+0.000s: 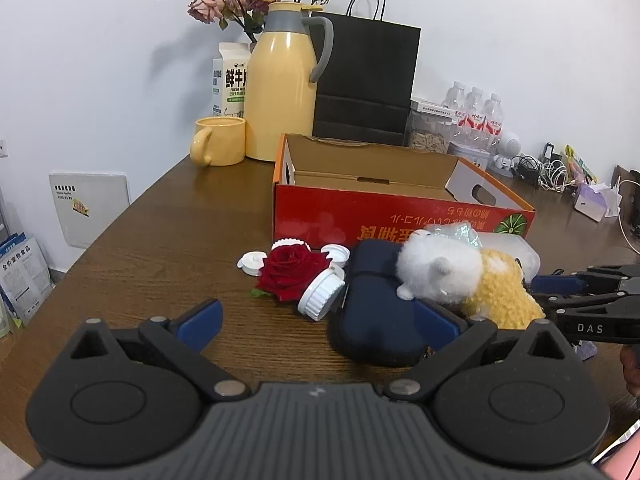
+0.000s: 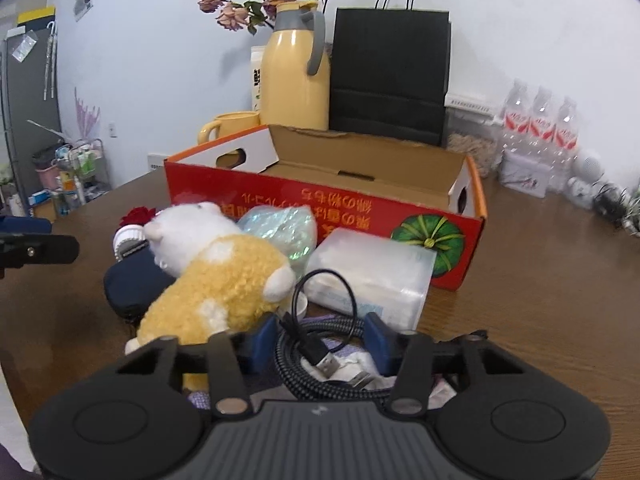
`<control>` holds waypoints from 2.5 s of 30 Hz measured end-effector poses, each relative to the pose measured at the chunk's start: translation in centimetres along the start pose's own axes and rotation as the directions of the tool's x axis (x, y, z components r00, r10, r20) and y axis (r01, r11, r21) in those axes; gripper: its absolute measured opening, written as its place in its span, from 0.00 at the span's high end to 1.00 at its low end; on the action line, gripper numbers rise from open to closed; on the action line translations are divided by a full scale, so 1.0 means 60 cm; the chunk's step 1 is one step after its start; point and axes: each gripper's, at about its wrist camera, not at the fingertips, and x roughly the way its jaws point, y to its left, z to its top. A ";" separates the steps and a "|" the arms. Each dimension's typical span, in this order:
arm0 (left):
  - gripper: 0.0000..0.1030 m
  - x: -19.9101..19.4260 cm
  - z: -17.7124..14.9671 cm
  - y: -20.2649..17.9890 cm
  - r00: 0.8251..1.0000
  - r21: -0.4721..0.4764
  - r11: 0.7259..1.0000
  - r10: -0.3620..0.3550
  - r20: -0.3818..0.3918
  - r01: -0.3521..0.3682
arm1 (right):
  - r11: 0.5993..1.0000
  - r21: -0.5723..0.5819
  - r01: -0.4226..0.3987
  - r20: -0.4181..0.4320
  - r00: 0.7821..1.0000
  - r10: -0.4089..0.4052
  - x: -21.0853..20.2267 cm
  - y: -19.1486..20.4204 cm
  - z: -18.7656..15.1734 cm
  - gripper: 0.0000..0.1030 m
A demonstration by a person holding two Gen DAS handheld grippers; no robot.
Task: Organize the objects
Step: 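Grasp the black cable with the right gripper, then grasp the white round bottle cap with the left gripper, then carry the cap and cable into the red box and open both grippers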
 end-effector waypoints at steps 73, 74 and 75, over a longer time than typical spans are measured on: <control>0.90 -0.035 -0.021 -0.102 0.957 0.121 0.952 -0.288 0.045 0.281 | 0.985 0.155 -0.080 0.331 0.943 0.024 -0.135 0.014 -0.017 0.93; 0.90 -0.035 -0.012 -0.099 0.958 0.122 0.954 -0.282 0.062 0.273 | 0.986 0.150 -0.076 0.338 0.941 0.021 -0.134 0.013 -0.010 0.93; 0.90 -0.034 0.000 -0.096 0.959 0.117 0.958 -0.273 0.082 0.263 | 0.987 0.145 -0.071 0.348 0.938 0.016 -0.132 0.011 0.000 0.93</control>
